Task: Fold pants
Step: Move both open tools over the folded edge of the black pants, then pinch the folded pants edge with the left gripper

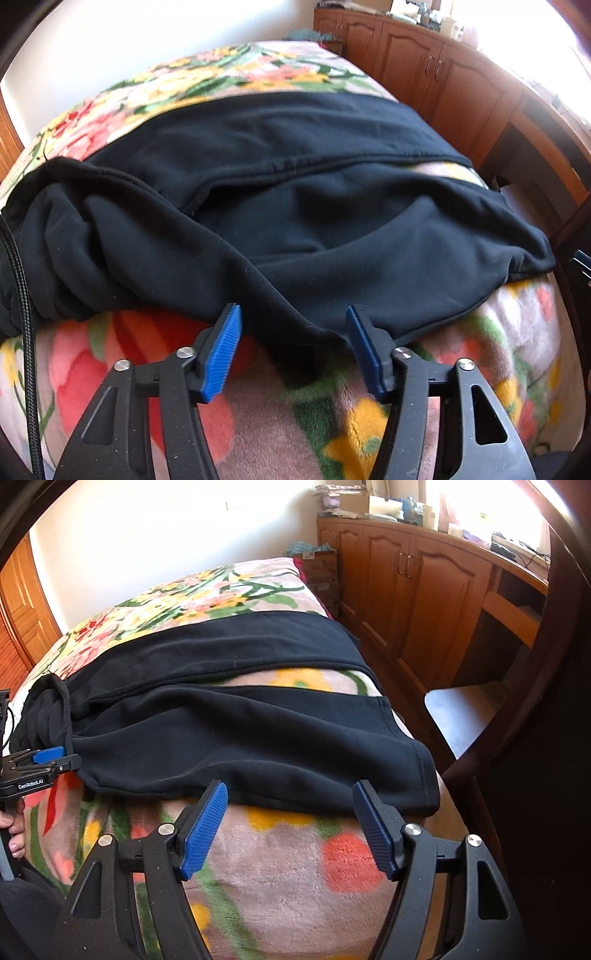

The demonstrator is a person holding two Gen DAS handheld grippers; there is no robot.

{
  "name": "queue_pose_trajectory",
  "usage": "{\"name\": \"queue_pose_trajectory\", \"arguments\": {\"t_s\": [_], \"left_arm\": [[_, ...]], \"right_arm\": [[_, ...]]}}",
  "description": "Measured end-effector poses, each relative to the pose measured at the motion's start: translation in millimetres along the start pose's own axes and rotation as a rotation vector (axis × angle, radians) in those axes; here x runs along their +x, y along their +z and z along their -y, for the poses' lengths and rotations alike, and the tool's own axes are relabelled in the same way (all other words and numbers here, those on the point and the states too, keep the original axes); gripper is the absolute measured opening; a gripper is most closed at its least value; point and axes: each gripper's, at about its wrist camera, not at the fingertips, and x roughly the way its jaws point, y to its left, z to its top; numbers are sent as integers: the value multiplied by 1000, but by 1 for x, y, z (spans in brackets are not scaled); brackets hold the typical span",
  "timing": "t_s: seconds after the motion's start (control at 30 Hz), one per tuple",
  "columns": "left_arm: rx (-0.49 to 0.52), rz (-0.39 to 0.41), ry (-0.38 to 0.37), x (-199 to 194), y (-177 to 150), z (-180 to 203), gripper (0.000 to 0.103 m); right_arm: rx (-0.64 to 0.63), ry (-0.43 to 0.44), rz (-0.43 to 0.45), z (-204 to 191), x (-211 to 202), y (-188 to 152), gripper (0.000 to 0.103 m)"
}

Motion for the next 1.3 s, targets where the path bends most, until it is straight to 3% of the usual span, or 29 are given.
{"name": "queue_pose_trajectory", "arguments": {"t_s": [0.07, 0.1, 0.2, 0.57, 0.87, 0.97, 1.17, 1.3], "left_arm": [[-17, -13, -13, 4, 2, -2, 39], [-25, -20, -25, 5, 3, -3, 27], [-37, -12, -53, 3, 5, -8, 8], [-24, 162, -76, -47, 15, -8, 6], [-32, 193, -91, -54, 15, -18, 5], [-39, 195, -96, -54, 17, -21, 5], [-43, 205, -101, -58, 22, -25, 5], [-51, 202, -108, -57, 23, -26, 5]], "right_arm": [[4, -6, -10, 1, 3, -2, 71], [5, -9, -13, 2, 4, -3, 71], [3, -18, -18, 1, 6, -6, 71], [38, -65, -56, 14, 22, -20, 71], [26, -153, -107, 28, 54, -26, 71], [-27, -203, -118, 30, 63, -26, 71], [-118, -209, -146, 32, 70, -33, 72], [-197, -264, -130, 28, 70, -34, 77]]}}
